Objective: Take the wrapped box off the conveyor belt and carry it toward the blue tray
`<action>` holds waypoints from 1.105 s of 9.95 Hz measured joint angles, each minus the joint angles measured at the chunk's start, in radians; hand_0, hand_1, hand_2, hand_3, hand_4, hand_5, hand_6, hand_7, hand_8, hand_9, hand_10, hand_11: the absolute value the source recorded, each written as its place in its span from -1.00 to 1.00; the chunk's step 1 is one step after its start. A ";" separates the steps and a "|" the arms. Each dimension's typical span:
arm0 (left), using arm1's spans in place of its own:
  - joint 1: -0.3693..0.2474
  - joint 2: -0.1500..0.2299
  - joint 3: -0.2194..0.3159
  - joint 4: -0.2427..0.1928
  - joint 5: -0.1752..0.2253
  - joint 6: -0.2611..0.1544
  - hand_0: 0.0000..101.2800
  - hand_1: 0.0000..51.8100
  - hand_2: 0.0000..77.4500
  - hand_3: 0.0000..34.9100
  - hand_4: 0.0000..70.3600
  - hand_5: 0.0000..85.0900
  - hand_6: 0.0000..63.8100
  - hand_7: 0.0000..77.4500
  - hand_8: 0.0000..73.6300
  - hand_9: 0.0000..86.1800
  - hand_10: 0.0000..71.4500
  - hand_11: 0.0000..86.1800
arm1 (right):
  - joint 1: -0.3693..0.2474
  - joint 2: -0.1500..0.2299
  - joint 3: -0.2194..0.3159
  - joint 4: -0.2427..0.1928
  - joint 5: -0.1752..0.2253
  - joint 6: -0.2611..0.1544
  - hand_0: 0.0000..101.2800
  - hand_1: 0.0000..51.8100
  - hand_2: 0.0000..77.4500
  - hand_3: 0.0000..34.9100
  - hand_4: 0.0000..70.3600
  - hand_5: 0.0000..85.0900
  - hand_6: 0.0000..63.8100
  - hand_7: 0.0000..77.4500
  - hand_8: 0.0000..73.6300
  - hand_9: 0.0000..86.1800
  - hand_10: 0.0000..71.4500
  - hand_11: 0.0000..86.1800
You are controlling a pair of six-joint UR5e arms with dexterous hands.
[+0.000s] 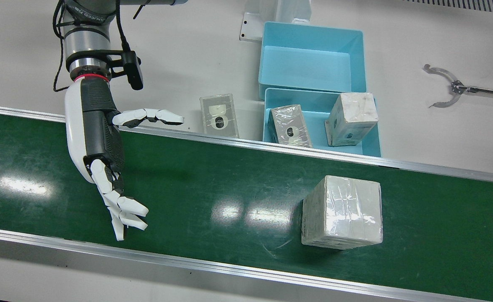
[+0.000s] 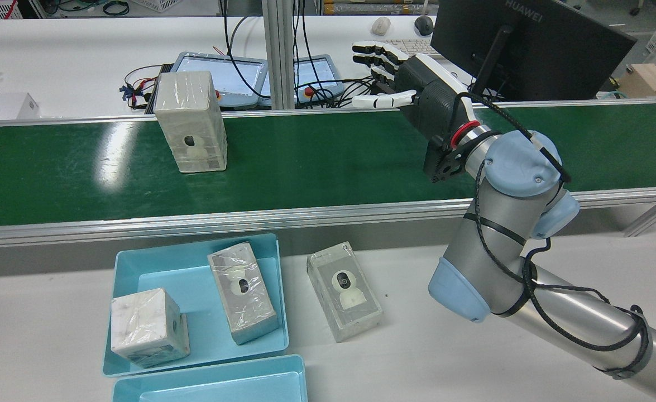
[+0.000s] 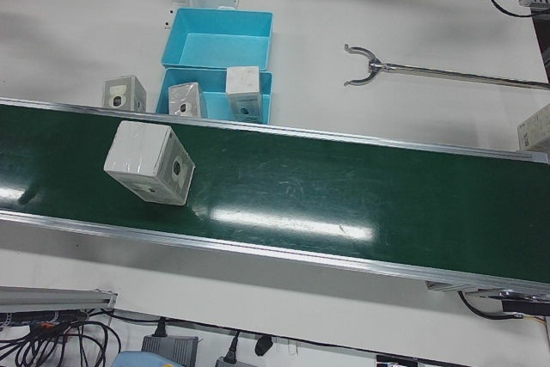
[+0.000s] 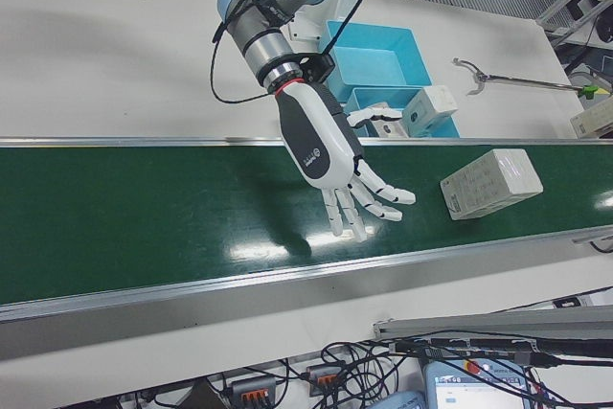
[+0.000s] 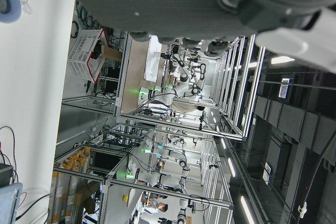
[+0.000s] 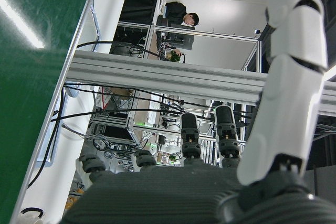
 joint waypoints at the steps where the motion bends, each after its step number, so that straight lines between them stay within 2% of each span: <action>1: 0.000 0.000 0.000 0.000 0.000 0.000 -1.00 -1.00 -0.97 -1.00 -1.00 -0.99 -1.00 -0.99 -0.99 -1.00 -0.98 -1.00 | 0.000 0.000 0.001 0.000 0.000 0.000 -0.15 -0.56 -0.52 0.70 -0.78 -0.46 -1.00 -0.42 -1.00 -0.87 -0.97 -0.91; 3: 0.000 0.000 0.000 0.000 0.000 0.000 -1.00 -1.00 -0.97 -1.00 -0.98 -0.99 -1.00 -0.99 -0.99 -1.00 -0.98 -1.00 | -0.002 0.000 0.003 -0.001 0.000 -0.010 -0.11 -0.52 -0.54 0.70 -0.81 -0.53 -1.00 -0.45 -1.00 -0.87 -0.97 -0.92; 4: 0.000 0.000 0.000 0.000 0.000 0.000 -1.00 -1.00 -0.97 -1.00 -0.98 -0.99 -1.00 -0.99 -0.99 -0.99 -0.98 -1.00 | -0.003 -0.001 0.003 -0.002 0.000 -0.028 -0.11 -0.52 -0.54 0.70 -0.81 -0.53 -1.00 -0.45 -1.00 -0.87 -0.97 -0.92; 5: 0.000 0.000 0.000 0.000 0.000 0.000 -1.00 -1.00 -0.99 -1.00 -0.98 -0.99 -1.00 -0.99 -0.99 -1.00 -1.00 -1.00 | -0.004 -0.001 0.003 -0.001 0.000 -0.047 -0.11 -0.43 -0.49 0.71 -0.83 -0.53 -1.00 -0.48 -0.96 -0.85 -0.97 -0.92; 6: 0.000 0.000 0.000 0.000 0.000 0.000 -1.00 -1.00 -0.99 -1.00 -0.98 -0.99 -1.00 -0.99 -0.99 -0.99 -1.00 -1.00 | -0.004 -0.001 -0.001 0.002 0.001 -0.062 -0.14 -0.54 -0.54 0.70 -0.92 -0.55 -1.00 -0.54 -1.00 -0.85 -0.97 -0.92; 7: 0.000 0.000 0.000 0.000 0.000 0.000 -1.00 -1.00 -0.99 -1.00 -0.98 -0.99 -1.00 -0.99 -1.00 -1.00 -0.98 -1.00 | -0.004 0.000 -0.007 0.007 0.001 -0.070 -0.14 -0.54 -0.54 0.70 -0.92 -0.55 -1.00 -0.54 -1.00 -0.85 -0.97 -0.92; 11: 0.000 0.000 0.000 0.000 0.000 0.000 -1.00 -1.00 -0.97 -1.00 -1.00 -0.99 -0.98 -0.99 -0.99 -1.00 -0.98 -1.00 | -0.005 0.040 -0.054 0.014 0.001 -0.078 -0.15 -0.54 -0.58 0.76 -0.92 -0.55 -1.00 -0.54 -0.97 -0.85 -0.97 -0.92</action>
